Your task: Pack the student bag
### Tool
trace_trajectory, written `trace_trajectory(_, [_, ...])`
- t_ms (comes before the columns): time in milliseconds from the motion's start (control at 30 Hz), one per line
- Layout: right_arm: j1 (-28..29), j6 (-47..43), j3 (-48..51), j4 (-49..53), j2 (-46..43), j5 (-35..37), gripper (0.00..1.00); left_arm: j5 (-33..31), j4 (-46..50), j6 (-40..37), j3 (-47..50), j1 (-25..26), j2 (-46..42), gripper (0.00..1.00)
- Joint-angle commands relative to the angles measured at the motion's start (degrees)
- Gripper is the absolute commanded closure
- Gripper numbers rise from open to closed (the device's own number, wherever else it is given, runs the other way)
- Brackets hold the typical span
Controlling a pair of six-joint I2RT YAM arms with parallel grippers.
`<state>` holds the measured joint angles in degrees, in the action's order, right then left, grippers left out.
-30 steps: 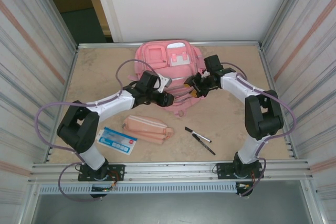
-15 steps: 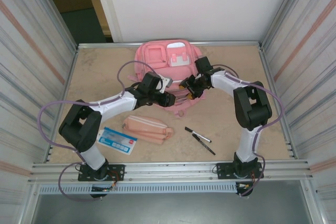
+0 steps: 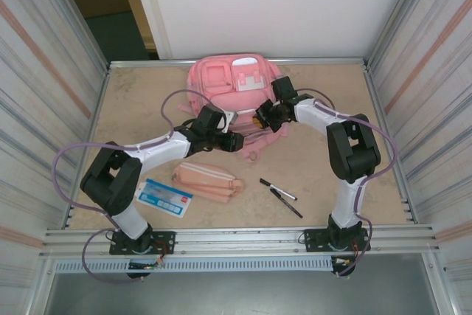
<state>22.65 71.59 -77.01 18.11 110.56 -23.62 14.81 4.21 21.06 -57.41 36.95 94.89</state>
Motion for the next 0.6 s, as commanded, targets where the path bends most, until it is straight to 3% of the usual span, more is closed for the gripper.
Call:
trace_trajectory(0, [0.5, 1.87, -1.7, -4.43, -0.99, 1.92, 0.76, -2.3, -0.54, 0.52, -0.71, -0.9, -2.17, 0.54])
trace_trajectory(67, [0.65, 2.8, -0.24, -5.6, -0.88, 3.34, 0.59, -2.84, -0.49, 0.53, -0.8, -1.19, -2.12, 0.55])
trace_trajectory(200, [1.4, 6.34, 4.15, -9.61, 0.65, 7.12, 0.54, -3.49, -1.77, 0.99, 0.72, -1.33, -2.85, 0.54])
trace_trajectory(300, [1.87, 4.14, 3.71, -12.78, 3.26, 9.0, 0.59, -3.28, -2.01, 1.4, 1.13, -1.33, -2.63, 0.55])
trace_trajectory(433, [1.91, 3.42, 2.6, -13.71, 3.0, 8.0, 0.84, -2.97, -0.95, 2.18, 1.19, -1.26, -3.54, 0.55])
trace_trajectory(567, [2.69, 6.64, 1.85, -14.92, -2.54, 6.96, 0.96, -5.28, 1.43, 3.71, 0.12, -1.44, -4.85, 0.54])
